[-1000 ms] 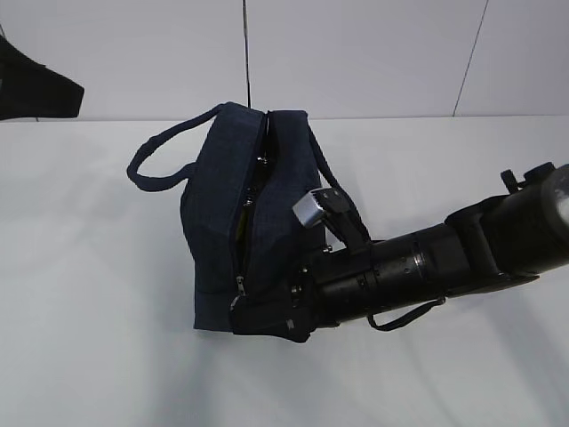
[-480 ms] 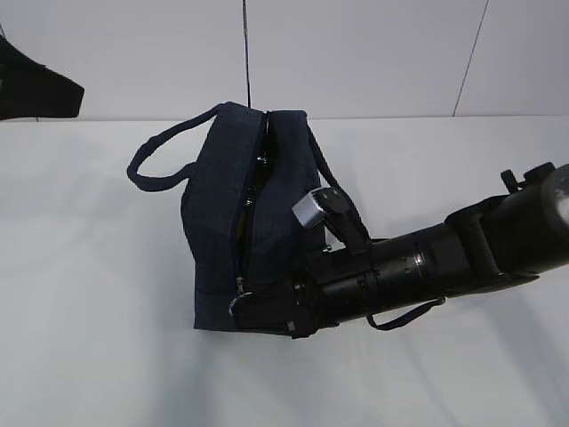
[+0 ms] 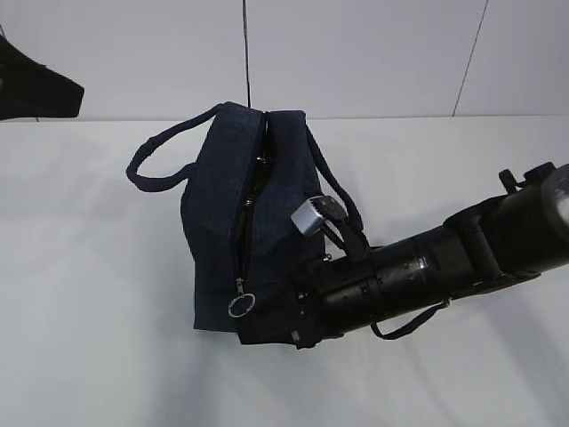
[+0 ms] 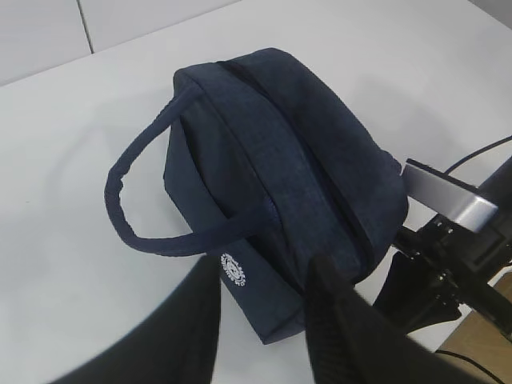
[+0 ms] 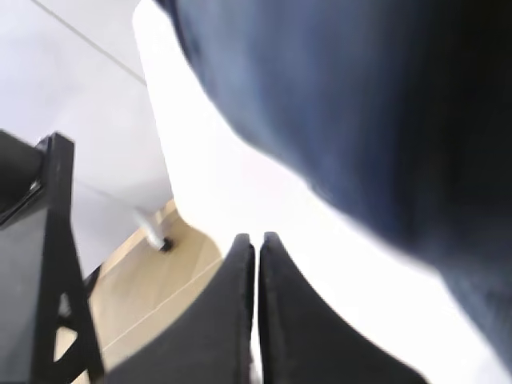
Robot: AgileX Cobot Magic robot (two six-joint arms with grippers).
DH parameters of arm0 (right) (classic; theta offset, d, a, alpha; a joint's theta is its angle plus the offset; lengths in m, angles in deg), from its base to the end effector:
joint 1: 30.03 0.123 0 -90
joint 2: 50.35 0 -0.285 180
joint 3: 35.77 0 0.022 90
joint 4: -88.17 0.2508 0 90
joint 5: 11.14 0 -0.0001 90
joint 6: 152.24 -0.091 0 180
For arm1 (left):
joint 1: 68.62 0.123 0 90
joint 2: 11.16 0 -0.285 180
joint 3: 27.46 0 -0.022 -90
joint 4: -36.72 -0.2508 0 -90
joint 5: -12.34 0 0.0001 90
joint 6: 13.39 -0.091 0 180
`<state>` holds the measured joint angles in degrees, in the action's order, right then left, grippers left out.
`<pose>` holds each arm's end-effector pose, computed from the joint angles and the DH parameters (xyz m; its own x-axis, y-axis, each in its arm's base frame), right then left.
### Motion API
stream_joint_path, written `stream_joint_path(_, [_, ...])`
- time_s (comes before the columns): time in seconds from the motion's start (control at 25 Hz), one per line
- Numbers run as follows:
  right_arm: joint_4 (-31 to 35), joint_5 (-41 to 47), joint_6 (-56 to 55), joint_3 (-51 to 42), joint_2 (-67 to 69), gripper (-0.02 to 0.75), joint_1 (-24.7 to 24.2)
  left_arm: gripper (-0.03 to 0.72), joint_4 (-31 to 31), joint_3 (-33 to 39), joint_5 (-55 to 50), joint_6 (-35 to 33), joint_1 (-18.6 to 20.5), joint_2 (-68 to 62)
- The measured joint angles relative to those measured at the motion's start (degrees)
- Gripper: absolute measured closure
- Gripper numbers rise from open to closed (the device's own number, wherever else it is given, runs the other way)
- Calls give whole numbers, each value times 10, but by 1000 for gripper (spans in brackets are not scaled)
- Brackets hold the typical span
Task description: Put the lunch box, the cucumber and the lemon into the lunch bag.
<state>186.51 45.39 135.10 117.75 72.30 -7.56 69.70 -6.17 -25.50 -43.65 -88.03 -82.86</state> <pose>0.2822 0.1981 0.1216 -0.6409 -0.2912 -0.7102 -0.7665 0.2934 0.5713 0.2081 -0.1056 0.3519 -0.5236 0.2390 -0.8177 0.5972 0.7875 -0.1523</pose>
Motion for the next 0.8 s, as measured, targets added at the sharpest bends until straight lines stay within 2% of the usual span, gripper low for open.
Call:
stream_joint_path(0.56, [-9,4,-56,0,-4,738,0,450,-33,0,-13,0,0,-2])
stream_joint_path(0.8, [-8,-35,-50,-8,-85,738,0,450,-50,0,-13,0,0,-18])
